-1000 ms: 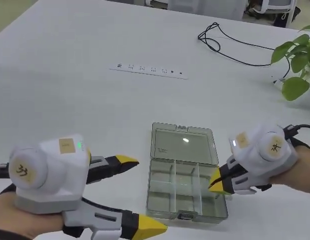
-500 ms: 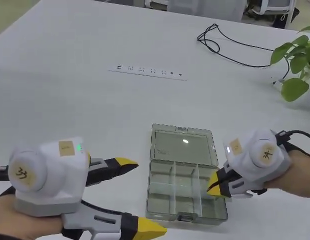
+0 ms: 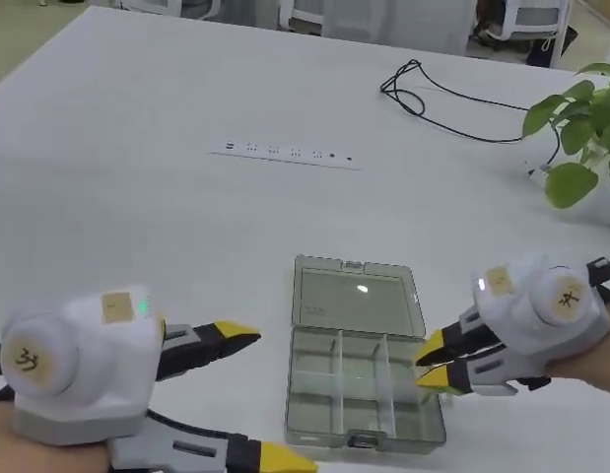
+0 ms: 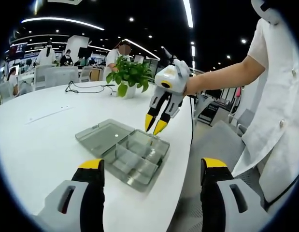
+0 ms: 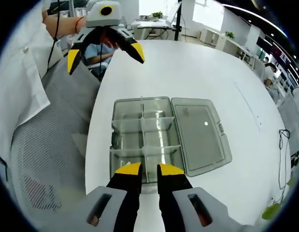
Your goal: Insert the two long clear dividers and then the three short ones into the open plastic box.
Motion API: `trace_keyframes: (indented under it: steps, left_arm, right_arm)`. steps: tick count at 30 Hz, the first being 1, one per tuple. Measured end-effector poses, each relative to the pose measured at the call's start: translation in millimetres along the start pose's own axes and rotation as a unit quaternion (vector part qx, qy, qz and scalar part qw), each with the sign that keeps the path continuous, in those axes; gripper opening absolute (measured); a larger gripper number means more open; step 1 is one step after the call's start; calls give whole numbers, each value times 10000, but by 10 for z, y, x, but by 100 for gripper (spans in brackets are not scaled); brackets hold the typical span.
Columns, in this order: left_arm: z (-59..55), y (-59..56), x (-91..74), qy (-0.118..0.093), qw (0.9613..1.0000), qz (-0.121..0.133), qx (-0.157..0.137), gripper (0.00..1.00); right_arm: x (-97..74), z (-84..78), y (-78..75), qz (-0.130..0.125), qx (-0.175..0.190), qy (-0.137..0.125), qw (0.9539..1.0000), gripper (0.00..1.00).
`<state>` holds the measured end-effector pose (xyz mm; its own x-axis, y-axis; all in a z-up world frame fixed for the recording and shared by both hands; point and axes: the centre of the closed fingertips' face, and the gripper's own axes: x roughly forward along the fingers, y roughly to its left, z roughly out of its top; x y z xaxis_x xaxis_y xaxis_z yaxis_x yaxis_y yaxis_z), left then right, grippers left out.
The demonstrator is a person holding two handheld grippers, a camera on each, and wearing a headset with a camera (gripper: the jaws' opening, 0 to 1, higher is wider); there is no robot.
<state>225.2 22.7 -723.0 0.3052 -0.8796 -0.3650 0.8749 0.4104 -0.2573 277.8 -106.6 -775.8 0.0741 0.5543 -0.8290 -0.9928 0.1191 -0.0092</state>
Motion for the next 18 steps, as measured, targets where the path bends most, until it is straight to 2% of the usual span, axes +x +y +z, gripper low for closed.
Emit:
trace_keyframes:
  steps: [6,12,18]
  left_arm:
    - [-28,40,-70,47,9999,104,39,85]
    - [-47,75,-108,86,9997,207,71,89]
    - [-67,72,-138,109,9996,249,92,93]
  right_arm:
    - [-269,11,24,-349,328,-323,9983,22]
    - [-435,-59,122,-569,603,-513,9952,32]
    - [-560,-185,223,-792,1002,-733,9891,38]
